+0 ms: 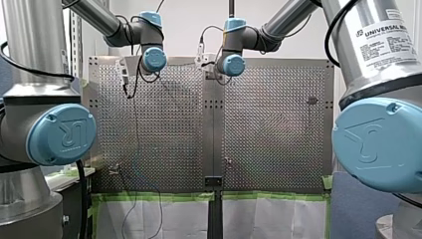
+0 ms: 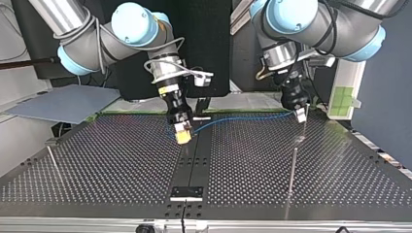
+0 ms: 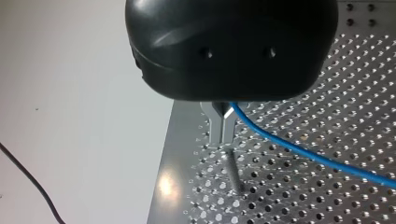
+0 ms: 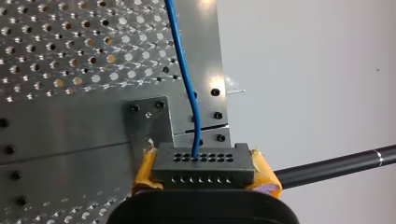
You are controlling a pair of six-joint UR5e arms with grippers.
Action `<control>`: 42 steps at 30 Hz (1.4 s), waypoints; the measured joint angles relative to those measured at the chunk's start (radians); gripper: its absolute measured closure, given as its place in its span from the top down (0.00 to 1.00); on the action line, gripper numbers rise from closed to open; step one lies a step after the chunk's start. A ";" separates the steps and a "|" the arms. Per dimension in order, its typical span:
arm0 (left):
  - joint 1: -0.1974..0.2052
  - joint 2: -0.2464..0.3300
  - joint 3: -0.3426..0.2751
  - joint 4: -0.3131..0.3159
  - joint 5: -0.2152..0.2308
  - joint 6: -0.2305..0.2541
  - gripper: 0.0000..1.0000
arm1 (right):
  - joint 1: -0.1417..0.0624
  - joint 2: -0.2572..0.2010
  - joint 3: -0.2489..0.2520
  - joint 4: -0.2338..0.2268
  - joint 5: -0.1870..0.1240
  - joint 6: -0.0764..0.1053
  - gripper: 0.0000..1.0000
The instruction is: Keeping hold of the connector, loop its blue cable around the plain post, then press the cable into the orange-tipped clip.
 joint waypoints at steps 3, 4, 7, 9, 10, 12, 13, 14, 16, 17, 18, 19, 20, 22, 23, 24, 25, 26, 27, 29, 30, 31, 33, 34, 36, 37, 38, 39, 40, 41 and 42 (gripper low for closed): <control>0.011 -0.013 0.029 -0.027 0.013 0.005 0.00 | -0.003 0.004 -0.011 -0.004 -0.004 0.013 0.00; 0.015 -0.019 0.038 -0.035 0.015 0.008 0.00 | -0.004 0.006 -0.013 -0.007 -0.006 0.019 0.00; 0.025 -0.042 0.066 -0.058 0.020 0.012 0.00 | -0.006 0.014 -0.017 -0.018 -0.014 0.028 0.00; 0.027 -0.051 0.085 -0.066 0.022 0.013 0.00 | -0.006 0.019 -0.020 -0.021 -0.019 0.031 0.00; 0.029 -0.055 0.092 -0.068 0.022 0.013 0.00 | -0.006 0.022 -0.022 -0.023 -0.021 0.031 0.00; 0.036 -0.065 0.111 -0.067 0.028 0.006 0.00 | -0.006 0.026 -0.025 -0.025 -0.023 0.032 0.00; 0.041 -0.068 0.118 -0.065 0.033 0.003 0.00 | -0.006 0.027 -0.027 -0.025 -0.024 0.032 0.00; 0.049 -0.071 0.128 -0.062 0.038 -0.002 0.00 | -0.006 0.028 -0.029 -0.026 -0.025 0.032 0.00; 0.064 -0.074 0.145 -0.060 0.044 -0.007 0.00 | -0.007 0.029 -0.033 -0.026 -0.027 0.033 0.00; 0.075 -0.075 0.157 -0.060 0.051 -0.009 0.00 | -0.007 0.030 -0.036 -0.026 -0.028 0.033 0.00; 0.084 -0.076 0.166 -0.060 0.057 -0.011 0.00 | -0.007 0.030 -0.038 -0.026 -0.029 0.033 0.00; 0.093 -0.076 0.175 -0.060 0.064 -0.015 0.00 | -0.007 0.030 -0.041 -0.026 -0.030 0.033 0.00; 0.105 -0.077 0.187 -0.060 0.074 -0.022 0.00 | -0.007 0.031 -0.043 -0.026 -0.031 0.033 0.00; 0.123 -0.077 0.205 -0.059 0.090 -0.034 0.00 | -0.007 0.032 -0.049 -0.027 -0.032 0.033 0.00; 0.135 -0.077 0.217 -0.059 0.101 -0.044 0.00 | -0.007 0.032 -0.051 -0.027 -0.033 0.033 0.00; 0.143 -0.077 0.225 -0.058 0.109 -0.052 0.00 | -0.007 0.033 -0.053 -0.028 -0.033 0.033 0.00; 0.151 -0.077 0.234 -0.057 0.117 -0.059 0.00 | -0.007 0.036 -0.057 -0.029 -0.034 0.033 0.00; 0.163 -0.077 0.245 -0.054 0.128 -0.068 0.00 | -0.007 0.039 -0.061 -0.029 -0.035 0.033 0.00; 0.171 -0.077 0.253 -0.050 0.137 -0.073 0.00 | -0.007 0.043 -0.065 -0.029 -0.037 0.033 0.00; 0.192 -0.079 0.274 -0.043 0.158 -0.084 0.00 | -0.007 0.055 -0.077 -0.029 -0.040 0.033 0.00; 0.202 -0.079 0.281 -0.041 0.168 -0.088 0.00 | -0.007 0.060 -0.081 -0.030 -0.041 0.033 0.00; 0.212 -0.081 0.287 -0.039 0.178 -0.093 0.00 | -0.008 0.066 -0.086 -0.030 -0.043 0.033 0.00; 0.236 -0.088 0.295 -0.036 0.201 -0.102 0.00 | -0.007 0.074 -0.094 -0.030 -0.044 0.033 0.00; 0.246 -0.093 0.297 -0.036 0.211 -0.106 0.00 | -0.007 0.079 -0.099 -0.031 -0.045 0.033 0.00; 0.267 -0.106 0.299 -0.035 0.233 -0.112 0.00 | -0.007 0.084 -0.106 -0.031 -0.046 0.033 0.00; 0.277 -0.113 0.299 -0.035 0.242 -0.114 0.00 | -0.008 0.087 -0.111 -0.031 -0.047 0.033 0.00; 0.290 -0.123 0.299 -0.034 0.255 -0.115 0.00 | -0.007 0.089 -0.115 -0.031 -0.047 0.033 0.00; 0.299 -0.130 0.299 -0.033 0.265 -0.116 0.00 | -0.008 0.091 -0.118 -0.031 -0.048 0.033 0.00; 0.308 -0.138 0.299 -0.030 0.274 -0.117 0.00 | -0.008 0.092 -0.122 -0.031 -0.048 0.033 0.00; 0.320 -0.148 0.300 -0.025 0.286 -0.118 0.00 | -0.008 0.093 -0.124 -0.031 -0.048 0.033 0.00; 0.329 -0.156 0.300 -0.020 0.294 -0.120 0.00 | -0.008 0.094 -0.126 -0.031 -0.048 0.033 0.00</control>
